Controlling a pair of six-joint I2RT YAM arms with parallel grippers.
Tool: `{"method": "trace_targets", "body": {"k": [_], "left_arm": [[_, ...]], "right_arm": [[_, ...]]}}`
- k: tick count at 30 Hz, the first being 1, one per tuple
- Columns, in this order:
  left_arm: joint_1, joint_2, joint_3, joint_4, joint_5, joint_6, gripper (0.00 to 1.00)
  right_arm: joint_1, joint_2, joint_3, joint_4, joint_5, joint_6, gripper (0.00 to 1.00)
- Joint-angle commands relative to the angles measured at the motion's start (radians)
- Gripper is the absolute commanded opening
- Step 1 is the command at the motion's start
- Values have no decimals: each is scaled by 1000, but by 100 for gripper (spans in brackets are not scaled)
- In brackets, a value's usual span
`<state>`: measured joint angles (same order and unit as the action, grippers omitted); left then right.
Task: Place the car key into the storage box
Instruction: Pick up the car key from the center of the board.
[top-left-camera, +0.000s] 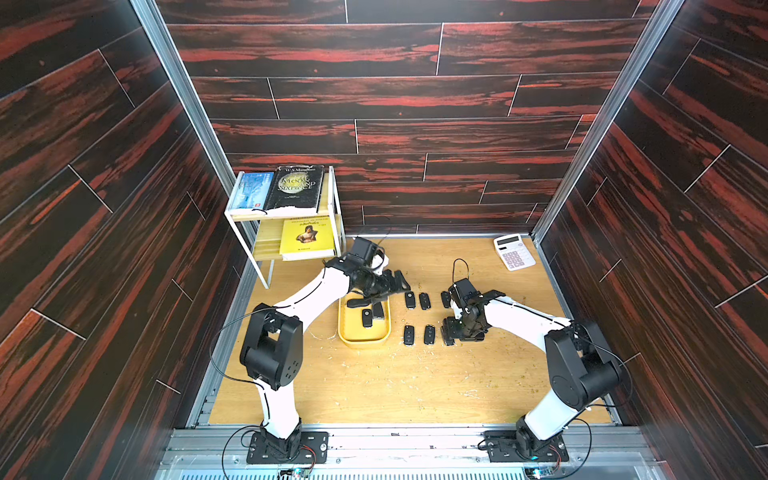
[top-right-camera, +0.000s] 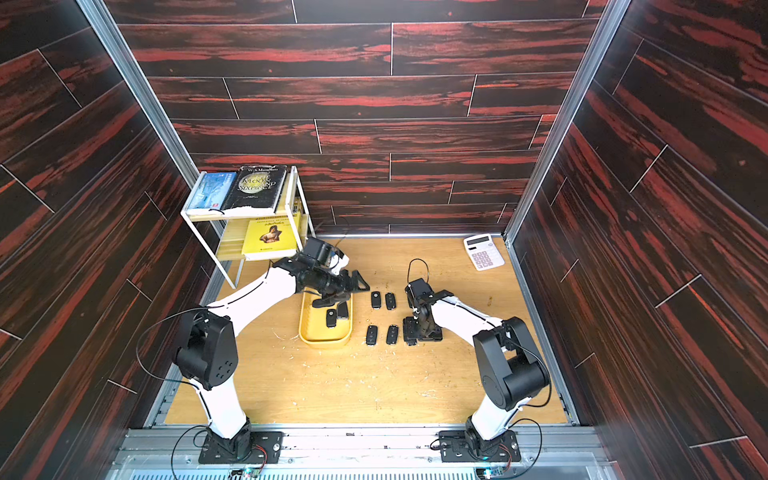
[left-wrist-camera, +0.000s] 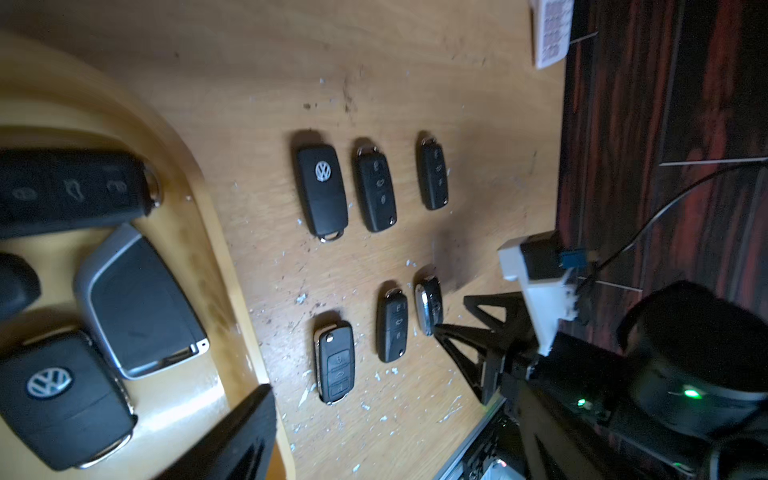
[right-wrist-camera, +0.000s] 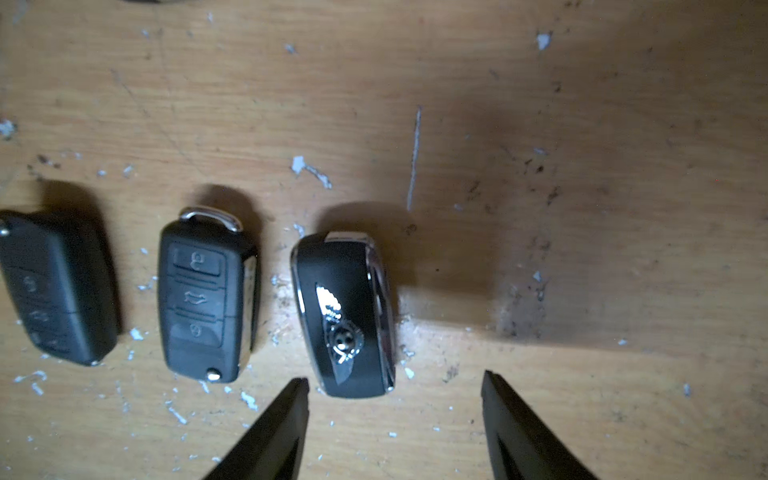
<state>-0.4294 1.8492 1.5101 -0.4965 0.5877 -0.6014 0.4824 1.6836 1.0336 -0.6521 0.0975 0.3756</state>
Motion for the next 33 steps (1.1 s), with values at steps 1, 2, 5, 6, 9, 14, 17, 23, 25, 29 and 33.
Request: {"method": "trace_targets", "body": {"k": [1, 2, 5, 6, 9, 14, 17, 23, 25, 29, 33], "left_arm": [[-8, -85, 42, 43, 46, 24, 94], [-8, -88, 49, 28, 41, 33, 95], [-9, -94, 62, 9, 51, 48, 95], [-8, -94, 61, 9, 57, 50, 95], [-8, -94, 53, 10, 61, 54, 95], [-8, -141, 39, 11, 61, 57, 95], [-8, -145, 39, 8, 59, 60, 95], [-8, -143, 36, 9, 54, 63, 96], [-8, -151, 28, 18, 44, 65, 97], [-8, -151, 22, 20, 44, 63, 97], [-8, -155, 14, 22, 46, 78, 97]], "right_arm": [[18, 22, 28, -2, 12, -7, 69], [23, 34, 38, -4, 16, -6, 69], [41, 65, 68, -13, 31, -4, 68], [45, 75, 76, -16, 35, -4, 68], [53, 105, 102, -26, 63, -1, 66], [55, 149, 111, -32, 77, -3, 63], [55, 151, 104, -26, 80, -3, 59], [55, 140, 99, -24, 92, -1, 50], [55, 139, 98, -23, 92, -2, 45], [56, 137, 101, -24, 89, -6, 39], [56, 116, 119, -46, 87, -3, 34]]}}
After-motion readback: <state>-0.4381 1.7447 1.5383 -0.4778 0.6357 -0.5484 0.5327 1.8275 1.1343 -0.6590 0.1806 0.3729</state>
